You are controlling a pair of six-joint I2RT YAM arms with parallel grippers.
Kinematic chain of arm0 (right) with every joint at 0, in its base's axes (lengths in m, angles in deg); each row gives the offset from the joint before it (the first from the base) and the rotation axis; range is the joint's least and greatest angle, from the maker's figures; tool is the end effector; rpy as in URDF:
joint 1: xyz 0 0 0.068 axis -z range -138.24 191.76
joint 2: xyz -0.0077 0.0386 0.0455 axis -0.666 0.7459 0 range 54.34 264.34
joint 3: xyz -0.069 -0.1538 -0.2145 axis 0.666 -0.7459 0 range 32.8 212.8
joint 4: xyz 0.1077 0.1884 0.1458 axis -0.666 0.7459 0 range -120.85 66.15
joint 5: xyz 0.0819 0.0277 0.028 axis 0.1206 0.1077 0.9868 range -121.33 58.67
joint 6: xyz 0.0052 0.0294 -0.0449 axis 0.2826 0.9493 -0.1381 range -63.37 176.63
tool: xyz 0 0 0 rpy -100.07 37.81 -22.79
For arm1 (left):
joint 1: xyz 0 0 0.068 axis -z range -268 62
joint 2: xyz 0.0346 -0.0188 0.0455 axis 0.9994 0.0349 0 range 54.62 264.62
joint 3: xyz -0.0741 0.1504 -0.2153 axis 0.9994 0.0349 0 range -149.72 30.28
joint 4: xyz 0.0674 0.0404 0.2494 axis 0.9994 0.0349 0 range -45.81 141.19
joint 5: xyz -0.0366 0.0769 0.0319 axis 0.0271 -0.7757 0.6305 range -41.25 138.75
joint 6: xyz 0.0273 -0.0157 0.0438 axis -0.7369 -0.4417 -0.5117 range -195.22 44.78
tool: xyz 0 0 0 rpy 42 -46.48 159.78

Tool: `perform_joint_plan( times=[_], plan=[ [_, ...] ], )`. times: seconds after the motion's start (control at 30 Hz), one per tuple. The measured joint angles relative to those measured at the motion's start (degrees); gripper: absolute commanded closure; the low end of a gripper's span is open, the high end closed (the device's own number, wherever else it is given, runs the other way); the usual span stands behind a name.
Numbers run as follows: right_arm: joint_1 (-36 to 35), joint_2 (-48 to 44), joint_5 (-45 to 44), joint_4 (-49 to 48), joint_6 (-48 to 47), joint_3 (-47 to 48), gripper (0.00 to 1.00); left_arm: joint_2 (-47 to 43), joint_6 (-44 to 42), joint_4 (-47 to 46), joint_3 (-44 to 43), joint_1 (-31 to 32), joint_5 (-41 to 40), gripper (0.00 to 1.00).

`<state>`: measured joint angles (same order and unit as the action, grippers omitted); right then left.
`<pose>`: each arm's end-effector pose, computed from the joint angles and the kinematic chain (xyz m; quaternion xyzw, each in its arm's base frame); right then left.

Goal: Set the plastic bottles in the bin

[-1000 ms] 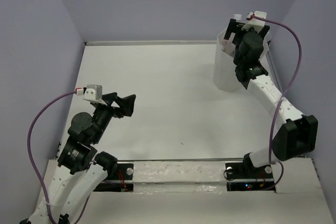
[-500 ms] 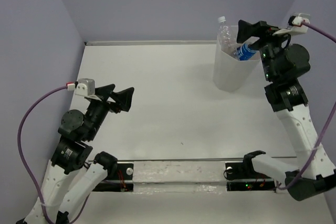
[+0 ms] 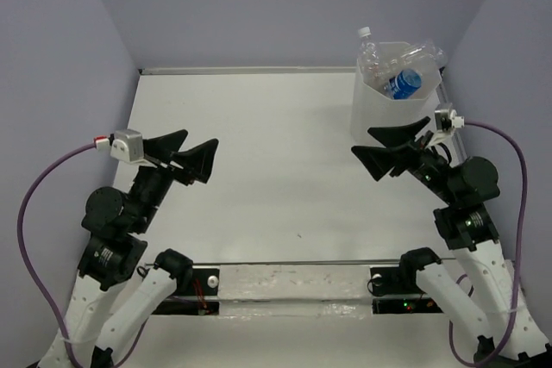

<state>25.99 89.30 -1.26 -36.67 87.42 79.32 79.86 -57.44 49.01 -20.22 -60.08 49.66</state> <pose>0.1218 0.0530 0.4040 -0.1325 0.5943 0.4487 0.6542 0.0703 -0.0379 0.4232 0.0568 0.5676 -0.3231 0.7551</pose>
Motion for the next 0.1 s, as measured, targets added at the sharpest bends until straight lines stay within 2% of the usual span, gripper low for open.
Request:
perform_joint_plan(
  times=[0.1],
  plan=[
    [0.0,-3.4,0.6,0.9,0.3,-2.1,0.0,-0.4,0.0,-0.7,0.0,0.0,1.0,0.01]
  ],
)
